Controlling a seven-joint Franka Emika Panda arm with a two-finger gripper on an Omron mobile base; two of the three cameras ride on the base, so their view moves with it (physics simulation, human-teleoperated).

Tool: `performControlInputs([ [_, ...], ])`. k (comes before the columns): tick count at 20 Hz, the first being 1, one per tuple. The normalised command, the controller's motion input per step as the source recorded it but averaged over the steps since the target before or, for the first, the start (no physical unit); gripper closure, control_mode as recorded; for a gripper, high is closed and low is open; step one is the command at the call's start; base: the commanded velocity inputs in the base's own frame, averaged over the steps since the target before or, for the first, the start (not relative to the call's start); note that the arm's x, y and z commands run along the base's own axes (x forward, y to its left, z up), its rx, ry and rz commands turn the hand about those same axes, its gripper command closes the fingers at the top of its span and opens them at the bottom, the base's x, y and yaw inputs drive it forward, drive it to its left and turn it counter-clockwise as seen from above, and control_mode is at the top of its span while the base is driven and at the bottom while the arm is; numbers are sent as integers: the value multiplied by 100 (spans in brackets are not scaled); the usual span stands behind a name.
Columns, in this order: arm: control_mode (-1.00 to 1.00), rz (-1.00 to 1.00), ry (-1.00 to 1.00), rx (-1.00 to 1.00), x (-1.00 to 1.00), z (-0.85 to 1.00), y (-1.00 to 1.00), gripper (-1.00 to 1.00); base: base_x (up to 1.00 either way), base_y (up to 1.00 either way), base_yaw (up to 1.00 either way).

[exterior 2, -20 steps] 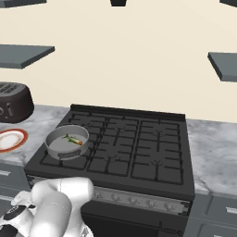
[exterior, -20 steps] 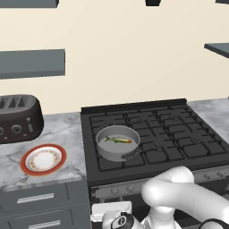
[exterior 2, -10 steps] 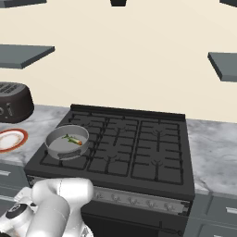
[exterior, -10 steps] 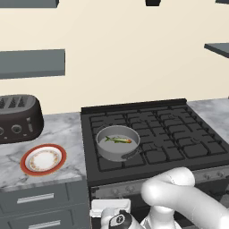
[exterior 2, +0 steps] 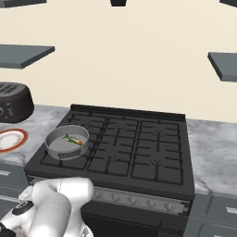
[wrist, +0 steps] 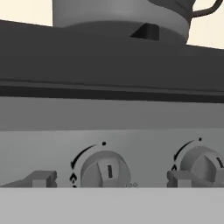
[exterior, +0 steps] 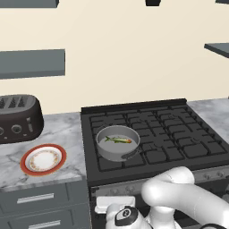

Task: Retrieve the frozen meat and place it in the pot on a burner. Then turn the burner on.

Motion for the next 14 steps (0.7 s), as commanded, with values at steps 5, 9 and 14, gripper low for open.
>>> performControlInputs([
  [5, -100, 6, -2, 9, 4, -17, 1, -100, 0, 0, 0],
  [9, -100, 5, -6, 7, 0, -6, 5, 100, 0, 0, 0],
  [14, -100, 6, -13, 0, 0, 0, 19, 100, 0, 0, 0],
])
